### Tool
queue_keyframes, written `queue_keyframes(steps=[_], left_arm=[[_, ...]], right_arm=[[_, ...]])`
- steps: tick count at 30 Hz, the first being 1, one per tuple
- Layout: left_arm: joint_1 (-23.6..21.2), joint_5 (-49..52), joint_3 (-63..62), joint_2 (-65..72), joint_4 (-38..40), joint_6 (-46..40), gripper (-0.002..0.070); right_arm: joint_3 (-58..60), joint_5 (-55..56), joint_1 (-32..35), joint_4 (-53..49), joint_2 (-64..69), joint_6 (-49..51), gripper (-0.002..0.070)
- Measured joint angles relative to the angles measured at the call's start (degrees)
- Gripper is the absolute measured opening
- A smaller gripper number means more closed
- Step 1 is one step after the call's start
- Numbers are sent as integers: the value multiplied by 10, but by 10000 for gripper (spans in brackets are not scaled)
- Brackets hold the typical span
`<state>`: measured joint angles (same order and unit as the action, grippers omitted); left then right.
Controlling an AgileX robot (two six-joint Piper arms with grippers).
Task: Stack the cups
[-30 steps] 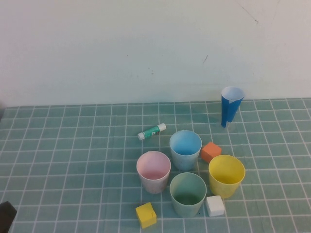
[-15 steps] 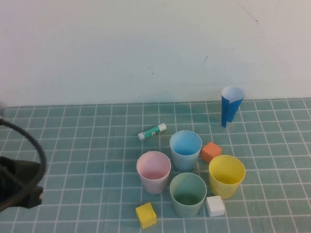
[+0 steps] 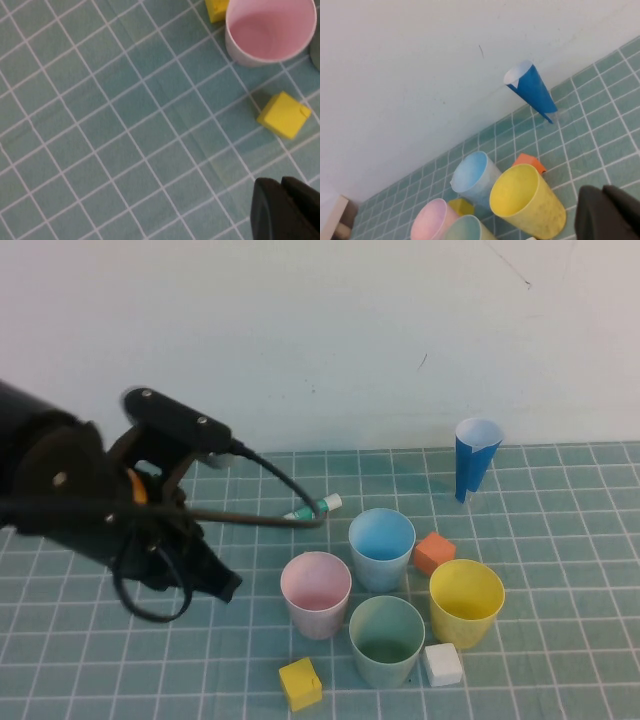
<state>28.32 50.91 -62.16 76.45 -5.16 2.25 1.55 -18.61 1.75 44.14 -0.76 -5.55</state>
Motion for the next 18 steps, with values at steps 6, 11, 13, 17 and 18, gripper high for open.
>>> queue_keyframes(steps=[6, 11, 13, 17, 18], left_arm=[[2, 33, -100, 114, -6, 5, -1], [4, 55, -164, 190, 9, 5, 50], [4, 55, -178, 214, 16, 5, 120], [4, 41, -189, 263, 27, 5, 320], [4, 34, -190, 275, 28, 7, 370]], right_arm=[[0, 23, -1, 7, 0, 0, -3], [0, 21, -1, 4, 0, -32, -3], [0, 19, -1, 4, 0, -39, -3], [0, -2, -1, 3, 0, -51, -3], [0, -9, -1, 3, 0, -52, -3]])
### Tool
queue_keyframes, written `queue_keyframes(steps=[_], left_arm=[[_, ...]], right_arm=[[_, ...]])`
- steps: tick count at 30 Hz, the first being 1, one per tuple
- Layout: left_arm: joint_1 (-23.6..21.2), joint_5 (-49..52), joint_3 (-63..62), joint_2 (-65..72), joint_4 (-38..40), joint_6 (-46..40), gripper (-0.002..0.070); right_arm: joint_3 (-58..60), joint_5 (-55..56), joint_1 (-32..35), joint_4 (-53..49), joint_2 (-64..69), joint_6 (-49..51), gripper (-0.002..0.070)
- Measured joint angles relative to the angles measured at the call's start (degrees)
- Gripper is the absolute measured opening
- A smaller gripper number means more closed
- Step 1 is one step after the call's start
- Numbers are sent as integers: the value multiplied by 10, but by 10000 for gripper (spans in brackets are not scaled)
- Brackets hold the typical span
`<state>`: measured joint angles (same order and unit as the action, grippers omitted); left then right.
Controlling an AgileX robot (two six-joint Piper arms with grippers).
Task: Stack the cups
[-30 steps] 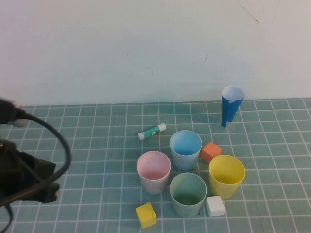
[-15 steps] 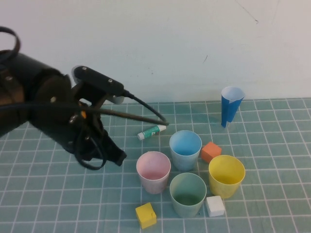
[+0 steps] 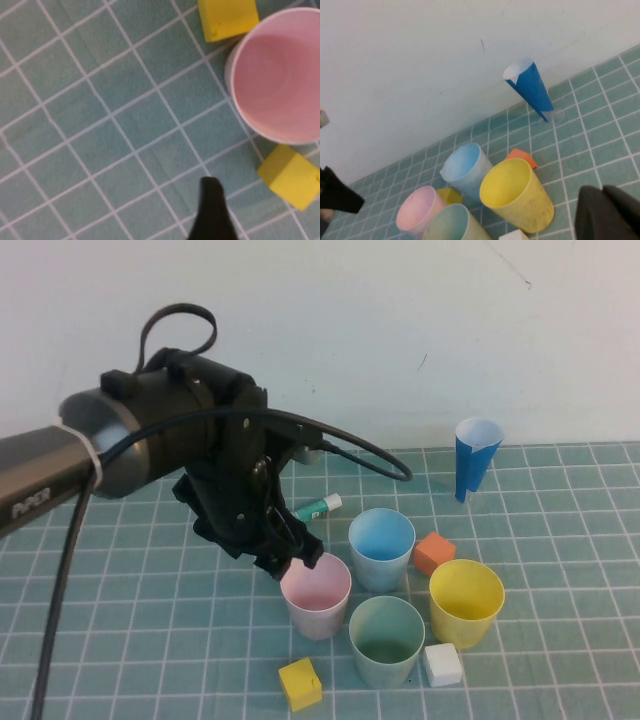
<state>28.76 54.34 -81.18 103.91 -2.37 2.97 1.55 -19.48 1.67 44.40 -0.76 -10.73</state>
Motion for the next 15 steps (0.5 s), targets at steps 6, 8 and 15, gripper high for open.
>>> queue_keyframes(steps=[6, 8, 15], left_arm=[[-5, -33, 0, 60, 15, 16, 461], [-10, -44, 0, 77, 29, 18, 451], [-22, -104, -1, 112, 68, 23, 407]], right_arm=[[0, -38, 0, -4, 0, -7, -3], [0, -45, 0, -4, 0, -8, -3], [0, -55, 0, -4, 0, -9, -3]])
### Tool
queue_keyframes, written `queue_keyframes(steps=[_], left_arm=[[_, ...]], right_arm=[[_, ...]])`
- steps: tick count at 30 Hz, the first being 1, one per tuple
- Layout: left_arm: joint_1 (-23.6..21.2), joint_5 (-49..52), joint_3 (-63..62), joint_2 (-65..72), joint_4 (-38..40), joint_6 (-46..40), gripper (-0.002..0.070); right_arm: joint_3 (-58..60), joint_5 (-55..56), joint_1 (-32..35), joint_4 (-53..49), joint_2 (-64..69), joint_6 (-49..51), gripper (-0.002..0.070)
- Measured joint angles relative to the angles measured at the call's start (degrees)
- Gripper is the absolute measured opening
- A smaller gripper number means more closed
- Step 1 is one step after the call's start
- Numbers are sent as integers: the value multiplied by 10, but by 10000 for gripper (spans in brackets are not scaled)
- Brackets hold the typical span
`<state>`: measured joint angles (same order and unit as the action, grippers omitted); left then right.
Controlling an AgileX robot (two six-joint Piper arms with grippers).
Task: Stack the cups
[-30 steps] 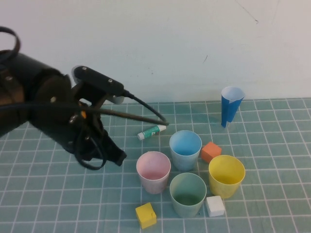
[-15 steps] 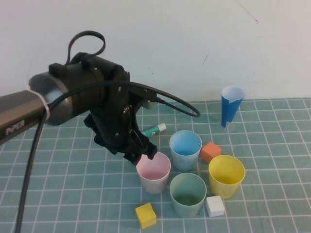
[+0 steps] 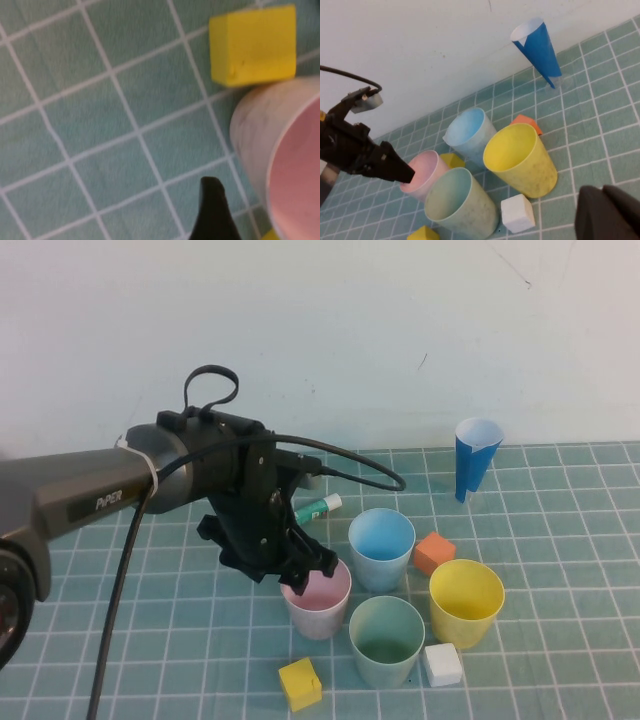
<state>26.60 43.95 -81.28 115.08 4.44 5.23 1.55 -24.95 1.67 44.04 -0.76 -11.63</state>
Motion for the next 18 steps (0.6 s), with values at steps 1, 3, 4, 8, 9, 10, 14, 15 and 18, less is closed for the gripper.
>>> queue_keyframes(steps=[1, 3, 4, 8, 9, 10, 14, 15, 18], left_arm=[[0, -10, 0, 1, 1, 3, 404], [0, -27, 0, 1, 3, 13, 399], [0, -34, 0, 1, 5, 15, 396], [0, -47, 0, 2, 5, 16, 372], [0, -48, 0, 4, 5, 16, 357], [0, -49, -1, 4, 5, 16, 335], [0, -50, -3, 11, 5, 16, 279], [0, -50, -3, 17, 5, 16, 272], [0, -49, -3, 32, 5, 16, 263]], right_arm=[[0, -3, 0, 0, 0, 0, -3], [0, -8, 0, -1, 0, -2, -3], [0, -9, 0, -1, 0, -4, -3], [0, -11, 0, -1, 0, -12, -3], [0, -11, 0, -1, 0, -12, -3], [0, -11, 0, -1, 0, -14, -3], [0, -11, 0, -1, 0, -14, -3], [0, -11, 0, -1, 0, -14, -3], [0, -12, 0, -1, 0, -21, -3]])
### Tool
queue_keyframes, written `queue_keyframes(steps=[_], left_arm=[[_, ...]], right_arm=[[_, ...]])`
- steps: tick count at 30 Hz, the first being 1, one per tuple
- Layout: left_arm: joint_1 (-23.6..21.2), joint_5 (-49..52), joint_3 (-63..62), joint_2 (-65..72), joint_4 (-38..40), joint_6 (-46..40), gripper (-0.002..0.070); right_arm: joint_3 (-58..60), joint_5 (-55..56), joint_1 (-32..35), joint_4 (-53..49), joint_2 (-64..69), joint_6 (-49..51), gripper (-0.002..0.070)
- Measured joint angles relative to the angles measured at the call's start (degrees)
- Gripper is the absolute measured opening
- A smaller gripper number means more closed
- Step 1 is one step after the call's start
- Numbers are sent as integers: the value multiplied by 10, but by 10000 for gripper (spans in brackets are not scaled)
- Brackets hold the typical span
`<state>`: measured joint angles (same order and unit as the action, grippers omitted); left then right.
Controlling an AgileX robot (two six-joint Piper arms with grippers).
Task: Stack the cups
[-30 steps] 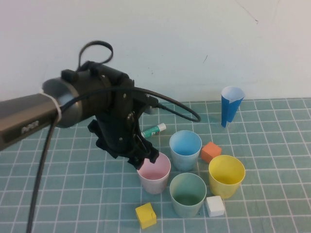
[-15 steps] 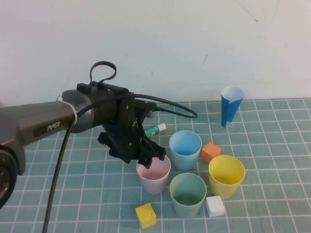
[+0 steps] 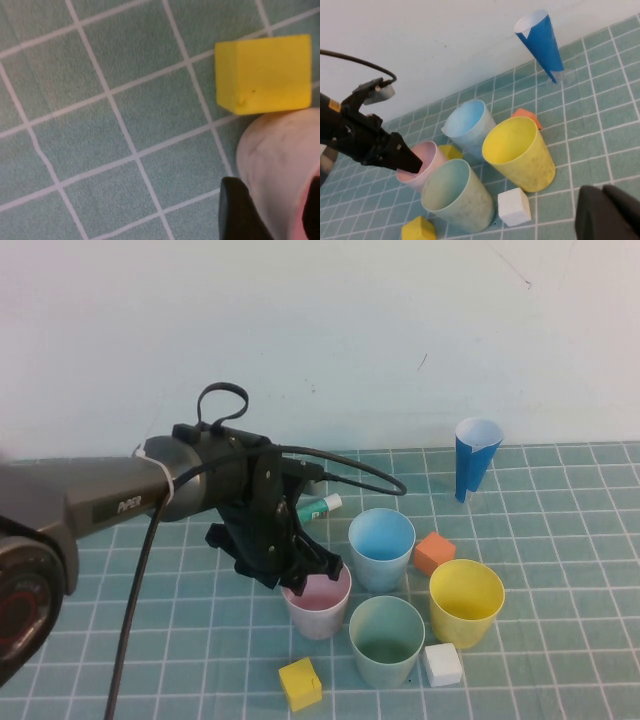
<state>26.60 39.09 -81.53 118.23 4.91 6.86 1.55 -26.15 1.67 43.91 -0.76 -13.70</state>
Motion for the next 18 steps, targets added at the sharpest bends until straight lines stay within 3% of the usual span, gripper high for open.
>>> queue_keyframes(steps=[5, 8, 11, 18], left_arm=[[0, -2, 0, 17, 0, 2, 220], [0, -14, 0, 18, 0, 2, 94], [0, -15, -7, 18, -1, 2, 27], [0, 77, -62, -7, -30, -11, 8]], right_arm=[[0, 0, 0, 0, 0, -7, -3], [0, -1, 0, 1, 0, -8, -3], [0, -1, 0, 1, 0, -8, -3], [0, -1, 0, 1, 0, -9, -3]])
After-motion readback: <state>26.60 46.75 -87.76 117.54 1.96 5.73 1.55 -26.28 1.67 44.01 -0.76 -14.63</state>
